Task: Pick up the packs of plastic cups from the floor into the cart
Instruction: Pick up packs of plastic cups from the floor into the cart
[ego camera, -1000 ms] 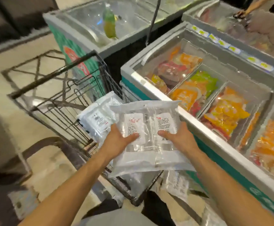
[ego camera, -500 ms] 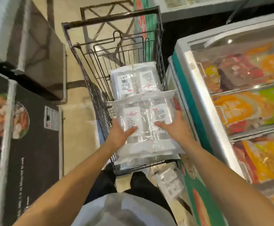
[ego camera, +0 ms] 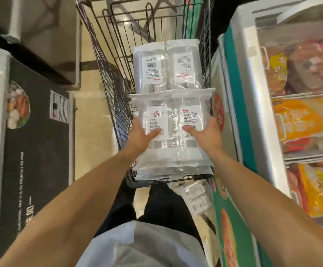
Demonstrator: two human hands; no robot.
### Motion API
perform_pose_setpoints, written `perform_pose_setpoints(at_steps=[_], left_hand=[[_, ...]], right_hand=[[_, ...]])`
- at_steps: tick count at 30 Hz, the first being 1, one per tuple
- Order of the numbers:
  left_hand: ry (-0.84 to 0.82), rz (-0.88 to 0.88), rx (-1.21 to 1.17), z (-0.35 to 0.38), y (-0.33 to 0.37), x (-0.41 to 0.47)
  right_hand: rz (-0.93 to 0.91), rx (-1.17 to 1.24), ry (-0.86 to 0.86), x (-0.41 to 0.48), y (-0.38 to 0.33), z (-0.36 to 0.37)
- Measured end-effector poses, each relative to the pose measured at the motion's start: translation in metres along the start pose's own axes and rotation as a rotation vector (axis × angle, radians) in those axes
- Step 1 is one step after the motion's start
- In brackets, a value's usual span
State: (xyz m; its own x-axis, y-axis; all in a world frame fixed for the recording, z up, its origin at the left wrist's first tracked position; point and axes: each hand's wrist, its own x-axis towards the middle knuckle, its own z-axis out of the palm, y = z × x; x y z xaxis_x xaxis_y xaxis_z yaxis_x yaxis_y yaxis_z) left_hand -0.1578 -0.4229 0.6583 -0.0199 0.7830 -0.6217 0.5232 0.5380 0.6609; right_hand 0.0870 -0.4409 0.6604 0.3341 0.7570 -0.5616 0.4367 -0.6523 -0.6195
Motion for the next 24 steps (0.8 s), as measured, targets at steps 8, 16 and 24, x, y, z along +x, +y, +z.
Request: perform_pose_setpoints(at_steps=[8,16,24], left_hand=[[0.072,-0.043,0.128,0.01,-0.047,0.027],[0.09,0.13,0.486,-0.018,0.043,-0.028],[0.188,0.694,0.872,-0.062,0.16,-0.063]], right_hand=[[-0.005,-0.037,-0.003,-0.003,0.007,-0.001],[-0.033,-0.222,0.009,-0.033,-0.021,-0.025],[-0.213,-0.527,0.362,-0.108,-0.087,-0.092]])
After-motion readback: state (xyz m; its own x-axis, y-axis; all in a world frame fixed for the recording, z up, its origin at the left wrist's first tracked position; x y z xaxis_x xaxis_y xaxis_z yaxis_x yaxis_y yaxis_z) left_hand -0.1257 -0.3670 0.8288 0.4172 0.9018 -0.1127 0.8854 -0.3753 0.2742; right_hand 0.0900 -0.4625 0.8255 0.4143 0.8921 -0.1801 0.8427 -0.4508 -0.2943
